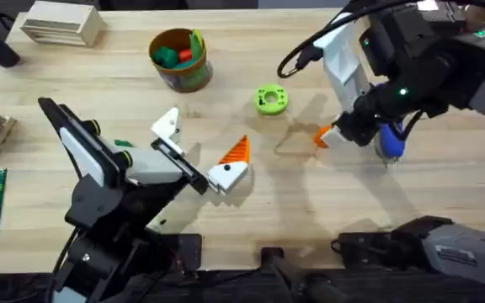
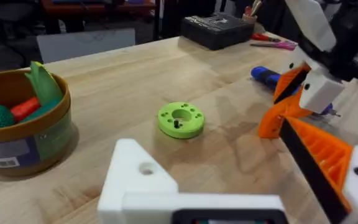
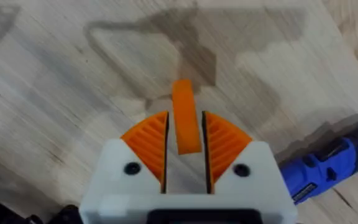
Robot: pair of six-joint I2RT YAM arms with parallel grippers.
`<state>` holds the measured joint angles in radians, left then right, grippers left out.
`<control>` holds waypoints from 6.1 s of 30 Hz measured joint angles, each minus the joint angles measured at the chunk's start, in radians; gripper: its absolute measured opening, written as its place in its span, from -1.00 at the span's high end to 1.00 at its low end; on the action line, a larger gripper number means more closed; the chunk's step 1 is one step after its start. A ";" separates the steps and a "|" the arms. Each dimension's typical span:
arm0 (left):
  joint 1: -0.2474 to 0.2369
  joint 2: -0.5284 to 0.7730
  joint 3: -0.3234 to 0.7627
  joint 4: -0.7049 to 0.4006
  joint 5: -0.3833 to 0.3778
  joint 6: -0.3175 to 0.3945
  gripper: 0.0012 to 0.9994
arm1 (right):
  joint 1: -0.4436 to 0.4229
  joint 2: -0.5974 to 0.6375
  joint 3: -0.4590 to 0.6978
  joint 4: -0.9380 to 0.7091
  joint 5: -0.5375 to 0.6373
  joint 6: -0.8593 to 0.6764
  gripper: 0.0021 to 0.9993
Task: Pick up the gripper from the table and insert it into the empty holder that is missing its gripper. Then pick up a screw, insert it into the mounting hole, and use the screwdriver to tighten it. Finally, clean up the table by picking up the vegetable and placing it into the bucket.
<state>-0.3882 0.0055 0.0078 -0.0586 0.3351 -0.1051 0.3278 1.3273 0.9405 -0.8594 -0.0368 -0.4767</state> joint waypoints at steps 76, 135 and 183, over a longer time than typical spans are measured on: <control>0.000 0.000 0.000 0.003 0.217 0.000 -0.97 | -0.442 -0.225 -0.035 0.054 -0.897 0.433 0.97; 0.005 0.000 0.000 0.002 0.243 -0.012 -0.98 | 0.099 0.396 -0.041 1.075 -1.300 1.337 0.97; 0.024 0.008 0.000 0.000 0.147 -0.053 -0.98 | 0.224 0.492 0.056 1.173 -1.186 1.483 0.98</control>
<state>-0.3637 0.0139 0.0078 -0.0589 0.4825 -0.1585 0.5520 1.8198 0.9970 0.3141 -1.2228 1.0065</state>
